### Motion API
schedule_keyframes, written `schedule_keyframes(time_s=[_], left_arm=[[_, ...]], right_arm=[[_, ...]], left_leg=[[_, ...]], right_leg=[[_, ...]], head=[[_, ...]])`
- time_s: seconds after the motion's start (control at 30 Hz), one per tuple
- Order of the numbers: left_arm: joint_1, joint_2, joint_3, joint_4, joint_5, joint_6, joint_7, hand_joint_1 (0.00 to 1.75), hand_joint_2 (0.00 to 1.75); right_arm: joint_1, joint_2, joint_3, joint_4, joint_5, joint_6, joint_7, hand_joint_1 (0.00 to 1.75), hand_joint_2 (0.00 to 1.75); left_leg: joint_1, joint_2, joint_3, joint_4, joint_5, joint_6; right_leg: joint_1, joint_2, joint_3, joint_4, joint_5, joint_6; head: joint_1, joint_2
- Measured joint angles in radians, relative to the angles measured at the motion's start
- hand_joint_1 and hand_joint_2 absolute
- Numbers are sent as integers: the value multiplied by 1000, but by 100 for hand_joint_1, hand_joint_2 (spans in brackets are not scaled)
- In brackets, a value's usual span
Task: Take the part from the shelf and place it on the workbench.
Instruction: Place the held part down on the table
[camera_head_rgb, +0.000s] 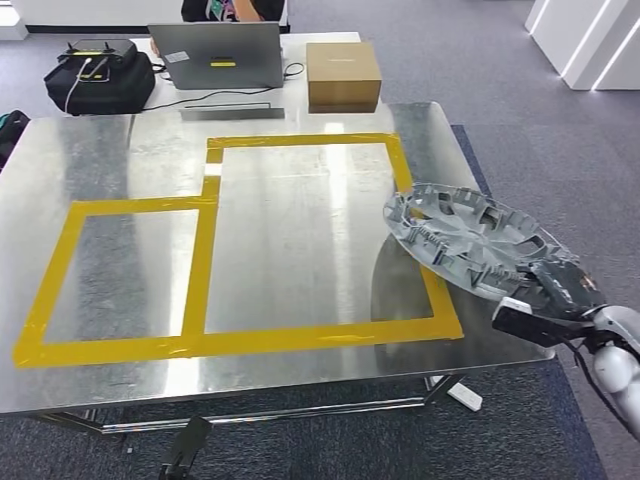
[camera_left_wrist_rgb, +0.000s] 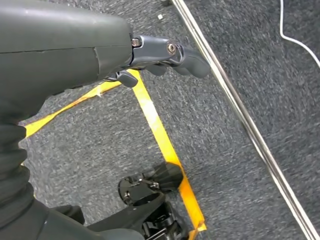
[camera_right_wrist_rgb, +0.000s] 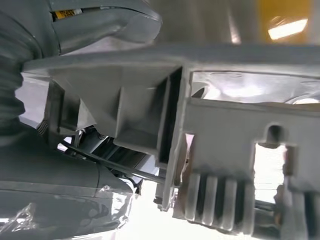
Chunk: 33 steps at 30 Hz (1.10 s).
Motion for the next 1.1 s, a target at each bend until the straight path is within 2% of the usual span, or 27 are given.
schedule_keyframes(time_s=[0.17,0.33,0.43,0.6,0.73,0.97,1.1], left_arm=[[-1,3,-29,0,-15,-4,27,0,175],[-1,12,-48,0,-23,-5,47,0,175],[-1,14,-61,0,-27,-11,47,0,175],[-3,14,-85,0,-43,-22,47,0,175],[-4,14,-100,0,-46,-25,47,0,175],[-5,14,-110,0,-49,-25,47,0,175],[-6,14,-118,0,-52,-20,45,0,175]], right_arm=[[-134,128,154,210,87,-90,49,175,175],[-240,218,244,384,126,-95,102,175,175],[-281,259,277,478,129,-95,88,175,175],[-310,316,325,570,146,-97,24,175,175],[-320,358,356,598,151,-97,20,175,175],[-335,380,378,617,156,-99,21,175,175],[-335,395,393,616,154,-140,27,175,175]], left_leg=[[2,1,6,-1,-1,-2],[5,2,12,-2,-3,-5],[6,2,16,-2,-4,-7],[7,4,23,-2,-7,-10],[7,5,25,-2,-6,-10],[9,9,28,-2,-8,-12],[10,10,28,-2,-8,-12]], right_leg=[[2,1,-2,0,-2,-3],[4,2,-1,0,-5,-7],[5,2,3,0,-6,-9],[6,5,8,0,-6,-13],[7,6,9,0,-4,-13],[9,11,11,0,-5,-14],[10,13,11,0,-5,-14]], head=[[0,0],[0,0],[0,0],[0,0],[0,0],[0,0],[0,0]])
